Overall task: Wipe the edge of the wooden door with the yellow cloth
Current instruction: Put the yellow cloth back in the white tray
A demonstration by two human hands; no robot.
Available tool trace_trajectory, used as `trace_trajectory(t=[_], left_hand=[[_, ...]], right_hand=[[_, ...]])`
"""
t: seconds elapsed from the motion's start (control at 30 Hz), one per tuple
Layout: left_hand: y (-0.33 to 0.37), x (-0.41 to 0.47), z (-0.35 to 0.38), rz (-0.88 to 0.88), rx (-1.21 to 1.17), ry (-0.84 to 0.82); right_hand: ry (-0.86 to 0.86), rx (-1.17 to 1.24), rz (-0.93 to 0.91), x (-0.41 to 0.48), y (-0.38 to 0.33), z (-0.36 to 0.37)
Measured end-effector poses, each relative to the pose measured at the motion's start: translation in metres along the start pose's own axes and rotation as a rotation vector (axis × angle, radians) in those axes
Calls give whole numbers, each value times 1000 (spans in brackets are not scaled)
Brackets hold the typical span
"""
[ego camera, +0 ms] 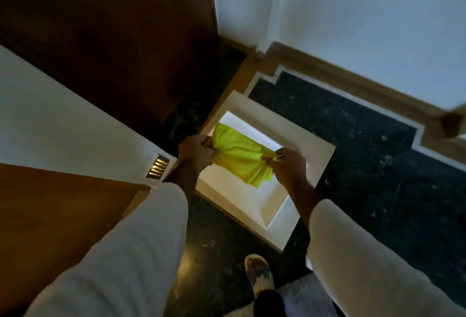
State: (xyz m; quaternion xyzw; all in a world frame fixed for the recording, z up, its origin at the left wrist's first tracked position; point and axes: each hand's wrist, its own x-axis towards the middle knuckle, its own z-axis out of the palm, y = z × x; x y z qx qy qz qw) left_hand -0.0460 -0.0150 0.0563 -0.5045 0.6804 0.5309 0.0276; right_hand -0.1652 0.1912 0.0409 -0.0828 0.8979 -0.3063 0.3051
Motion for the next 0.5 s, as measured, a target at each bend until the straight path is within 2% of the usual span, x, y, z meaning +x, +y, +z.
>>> trace_trajectory(t=[0.27, 0.5], left_hand=[[-85, 42, 62, -41, 163, -16], [-106, 46, 77, 110, 607, 16]], right_hand=[[19, -111, 30, 27, 86, 65], [42, -218, -22, 33, 101, 79]])
